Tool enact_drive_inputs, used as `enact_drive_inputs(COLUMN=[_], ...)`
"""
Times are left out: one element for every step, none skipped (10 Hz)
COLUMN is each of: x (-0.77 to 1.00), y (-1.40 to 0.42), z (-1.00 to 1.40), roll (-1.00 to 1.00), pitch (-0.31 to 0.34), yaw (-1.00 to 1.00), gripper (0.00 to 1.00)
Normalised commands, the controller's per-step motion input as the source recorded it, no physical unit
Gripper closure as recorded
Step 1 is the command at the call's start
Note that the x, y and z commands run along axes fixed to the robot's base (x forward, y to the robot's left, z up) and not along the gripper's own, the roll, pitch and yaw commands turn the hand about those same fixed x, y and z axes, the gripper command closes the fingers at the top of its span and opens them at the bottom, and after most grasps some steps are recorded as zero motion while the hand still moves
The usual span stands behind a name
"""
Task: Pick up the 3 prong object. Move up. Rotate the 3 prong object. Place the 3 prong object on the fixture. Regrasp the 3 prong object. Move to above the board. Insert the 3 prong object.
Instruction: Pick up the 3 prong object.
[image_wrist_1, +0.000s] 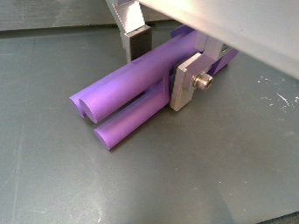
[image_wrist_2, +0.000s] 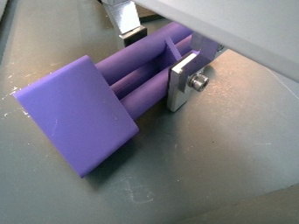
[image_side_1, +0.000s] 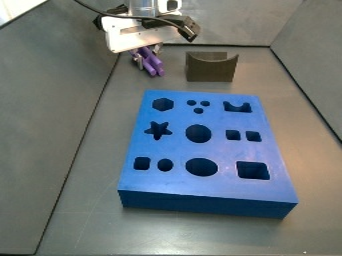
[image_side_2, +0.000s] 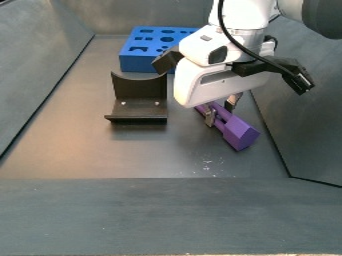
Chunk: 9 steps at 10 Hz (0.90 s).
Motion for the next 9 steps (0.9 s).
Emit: enact_drive_inputs(x=[0.0, 0.0, 0.0, 0.0, 0.0, 0.0, 0.0, 0.0, 0.0], y=[0.0, 0.0, 0.0, 0.0, 0.0, 0.0, 0.0, 0.0, 0.0], z=[0.0, 0.0, 0.0, 0.0, 0.0, 0.0, 0.0, 0.0, 0.0], roll=[0.0, 0.0, 0.0, 0.0, 0.0, 0.0, 0.0, 0.0, 0.0], pitch=[0.0, 0.0, 0.0, 0.0, 0.0, 0.0, 0.0, 0.0, 0.0], yaw=[0.0, 0.0, 0.0, 0.0, 0.0, 0.0, 0.0, 0.0, 0.0], gripper=[1.0, 1.0, 1.0, 1.0, 1.0, 1.0, 1.0, 1.0, 1.0])
